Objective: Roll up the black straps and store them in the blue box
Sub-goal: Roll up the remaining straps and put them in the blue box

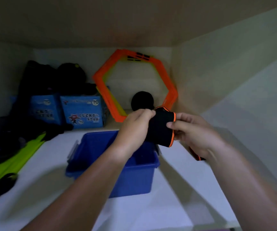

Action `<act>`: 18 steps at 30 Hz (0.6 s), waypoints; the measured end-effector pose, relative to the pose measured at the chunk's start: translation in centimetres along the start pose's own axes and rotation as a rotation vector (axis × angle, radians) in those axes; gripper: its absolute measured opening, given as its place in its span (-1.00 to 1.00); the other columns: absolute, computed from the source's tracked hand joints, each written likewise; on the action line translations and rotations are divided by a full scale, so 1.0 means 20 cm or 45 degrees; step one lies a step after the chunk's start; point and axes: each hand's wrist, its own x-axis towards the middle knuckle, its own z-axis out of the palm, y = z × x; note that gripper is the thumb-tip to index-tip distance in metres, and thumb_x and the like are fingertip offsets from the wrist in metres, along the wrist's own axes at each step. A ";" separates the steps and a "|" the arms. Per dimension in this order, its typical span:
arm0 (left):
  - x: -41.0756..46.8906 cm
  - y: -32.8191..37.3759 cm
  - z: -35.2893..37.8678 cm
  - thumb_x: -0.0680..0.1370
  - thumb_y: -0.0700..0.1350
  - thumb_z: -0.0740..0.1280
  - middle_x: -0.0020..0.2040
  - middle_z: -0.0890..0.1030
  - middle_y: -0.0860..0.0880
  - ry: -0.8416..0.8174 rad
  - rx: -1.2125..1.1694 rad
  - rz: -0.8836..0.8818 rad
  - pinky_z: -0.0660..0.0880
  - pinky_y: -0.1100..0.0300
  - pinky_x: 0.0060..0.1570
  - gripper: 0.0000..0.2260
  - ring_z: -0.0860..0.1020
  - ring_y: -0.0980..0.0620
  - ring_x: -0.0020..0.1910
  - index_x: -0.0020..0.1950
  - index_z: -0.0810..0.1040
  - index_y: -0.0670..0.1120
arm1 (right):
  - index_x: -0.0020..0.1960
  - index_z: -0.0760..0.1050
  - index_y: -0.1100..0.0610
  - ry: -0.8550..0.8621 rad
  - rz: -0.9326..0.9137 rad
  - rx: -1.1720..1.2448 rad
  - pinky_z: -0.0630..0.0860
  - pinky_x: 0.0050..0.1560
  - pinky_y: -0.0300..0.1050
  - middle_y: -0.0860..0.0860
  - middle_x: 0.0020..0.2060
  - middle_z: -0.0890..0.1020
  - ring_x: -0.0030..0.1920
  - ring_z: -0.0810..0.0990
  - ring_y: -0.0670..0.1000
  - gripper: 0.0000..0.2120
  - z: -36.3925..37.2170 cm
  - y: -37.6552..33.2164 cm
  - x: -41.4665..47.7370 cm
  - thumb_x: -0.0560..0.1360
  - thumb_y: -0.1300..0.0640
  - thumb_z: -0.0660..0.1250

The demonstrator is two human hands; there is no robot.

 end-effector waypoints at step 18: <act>0.00 -0.51 -0.90 0.45 -0.20 0.44 -0.09 0.60 -0.17 0.265 0.170 -0.712 0.49 0.15 -0.34 -0.71 0.56 -0.12 -0.18 0.16 0.55 -0.16 | 0.12 0.62 0.29 -0.195 0.108 -0.095 0.56 -0.04 0.08 0.13 -0.13 0.71 -0.11 0.64 0.11 -0.79 0.64 0.17 0.11 0.50 0.32 0.42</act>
